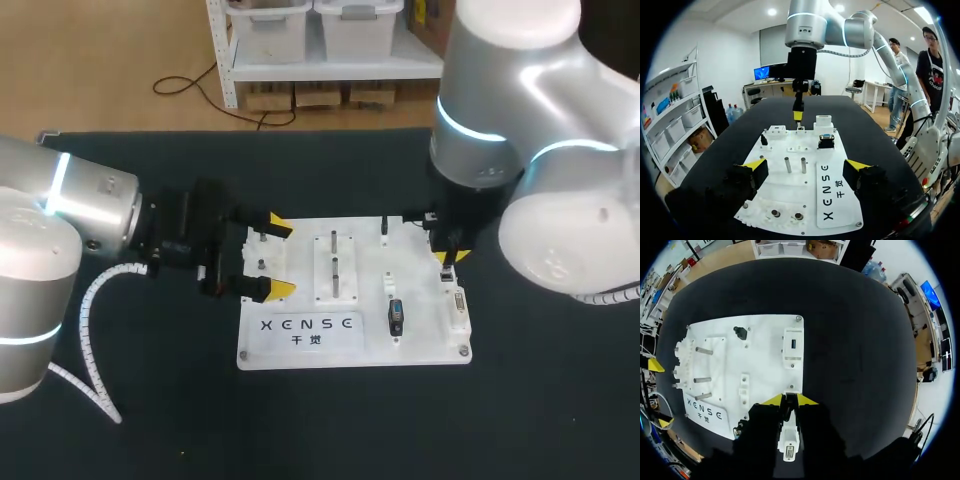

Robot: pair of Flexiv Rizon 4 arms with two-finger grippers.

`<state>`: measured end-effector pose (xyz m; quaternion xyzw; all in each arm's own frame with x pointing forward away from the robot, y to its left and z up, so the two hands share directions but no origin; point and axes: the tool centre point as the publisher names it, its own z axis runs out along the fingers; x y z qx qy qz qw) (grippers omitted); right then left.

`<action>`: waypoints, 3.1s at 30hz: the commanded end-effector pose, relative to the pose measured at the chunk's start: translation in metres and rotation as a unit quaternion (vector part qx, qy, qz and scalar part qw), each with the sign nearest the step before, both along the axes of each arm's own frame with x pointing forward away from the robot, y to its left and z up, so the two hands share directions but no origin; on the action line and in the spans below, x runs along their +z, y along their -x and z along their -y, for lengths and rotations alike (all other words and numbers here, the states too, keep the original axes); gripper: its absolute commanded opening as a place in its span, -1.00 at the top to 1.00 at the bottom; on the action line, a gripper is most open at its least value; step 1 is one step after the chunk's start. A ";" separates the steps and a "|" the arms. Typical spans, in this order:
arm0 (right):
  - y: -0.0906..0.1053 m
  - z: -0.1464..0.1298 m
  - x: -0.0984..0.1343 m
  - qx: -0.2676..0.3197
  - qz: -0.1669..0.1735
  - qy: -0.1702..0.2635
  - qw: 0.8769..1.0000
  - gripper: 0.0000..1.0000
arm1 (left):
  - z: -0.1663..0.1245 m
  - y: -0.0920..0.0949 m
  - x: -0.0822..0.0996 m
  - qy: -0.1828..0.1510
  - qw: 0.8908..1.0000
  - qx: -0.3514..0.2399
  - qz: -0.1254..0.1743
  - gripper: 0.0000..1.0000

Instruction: Insert the Ethernet cable into its matching sockets.

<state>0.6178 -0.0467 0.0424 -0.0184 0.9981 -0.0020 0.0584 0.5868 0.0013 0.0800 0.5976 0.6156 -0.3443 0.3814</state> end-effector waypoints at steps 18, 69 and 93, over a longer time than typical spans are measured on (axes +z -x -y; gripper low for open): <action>-0.001 0.001 -0.007 0.003 -0.005 0.003 1.000 1.00 | -0.001 0.001 -0.001 0.003 1.000 0.001 0.003 -1.00; 0.004 0.003 -0.021 0.008 -0.021 -0.003 1.000 1.00 | -0.001 0.001 -0.001 0.003 1.000 0.001 0.003 -1.00; 0.000 0.007 -0.024 0.008 -0.005 0.000 1.000 -1.00 | -0.001 0.001 -0.001 0.003 1.000 0.001 0.003 -1.00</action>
